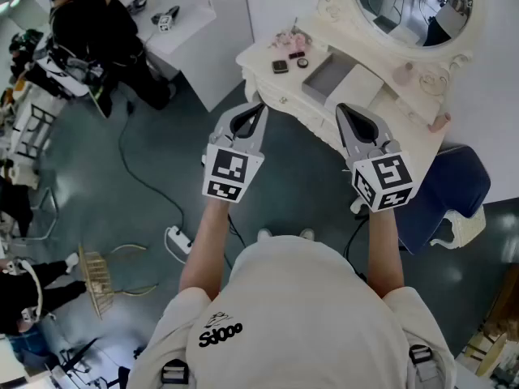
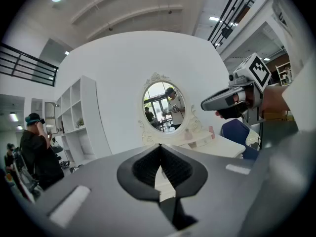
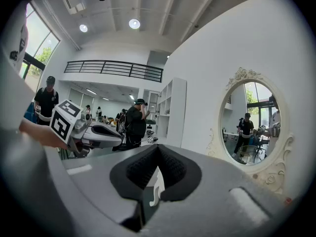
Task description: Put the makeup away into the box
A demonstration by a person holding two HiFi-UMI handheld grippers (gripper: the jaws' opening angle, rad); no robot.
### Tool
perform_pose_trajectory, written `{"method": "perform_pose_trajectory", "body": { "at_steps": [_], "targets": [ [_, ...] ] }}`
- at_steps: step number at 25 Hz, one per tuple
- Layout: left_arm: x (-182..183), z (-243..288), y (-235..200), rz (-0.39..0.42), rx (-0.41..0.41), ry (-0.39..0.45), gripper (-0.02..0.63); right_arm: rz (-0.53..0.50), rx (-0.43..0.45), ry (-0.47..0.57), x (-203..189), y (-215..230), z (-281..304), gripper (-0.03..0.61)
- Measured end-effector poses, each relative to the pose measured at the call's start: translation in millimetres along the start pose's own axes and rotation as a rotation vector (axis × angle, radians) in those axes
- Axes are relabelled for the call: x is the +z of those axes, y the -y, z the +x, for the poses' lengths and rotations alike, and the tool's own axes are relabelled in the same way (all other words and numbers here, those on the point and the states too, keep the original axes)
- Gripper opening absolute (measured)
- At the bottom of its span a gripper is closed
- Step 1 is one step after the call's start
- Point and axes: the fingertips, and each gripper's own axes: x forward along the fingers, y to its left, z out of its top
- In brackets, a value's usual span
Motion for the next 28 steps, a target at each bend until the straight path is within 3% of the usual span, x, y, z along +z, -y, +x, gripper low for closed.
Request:
{"method": "perform_pose_trajectory", "body": {
  "at_steps": [8,15,19,28],
  "targets": [
    [2.6,20.0,6.2,-0.007,0.016,-0.023,0.017,0.040,0.003,0.028,-4.5,27.4,-2.3,0.002],
    [2.6,37.1,22.8,-0.086,0.038,-0.038,0.017,0.035,0.072,0.042,-13.6,51.2,-14.3,0.002],
    [3.2,47.6,26.0,-0.074,0.063,-0.061,0.017,0.040,0.111,0.021,-27.7,61.4,-10.3,0.000],
    [-12.6,89.4,-0.4,-0.114,0.038,-0.071,0.018,0.049,0.117,0.040,-31.8,88.1,34.1,0.000]
  ]
}}
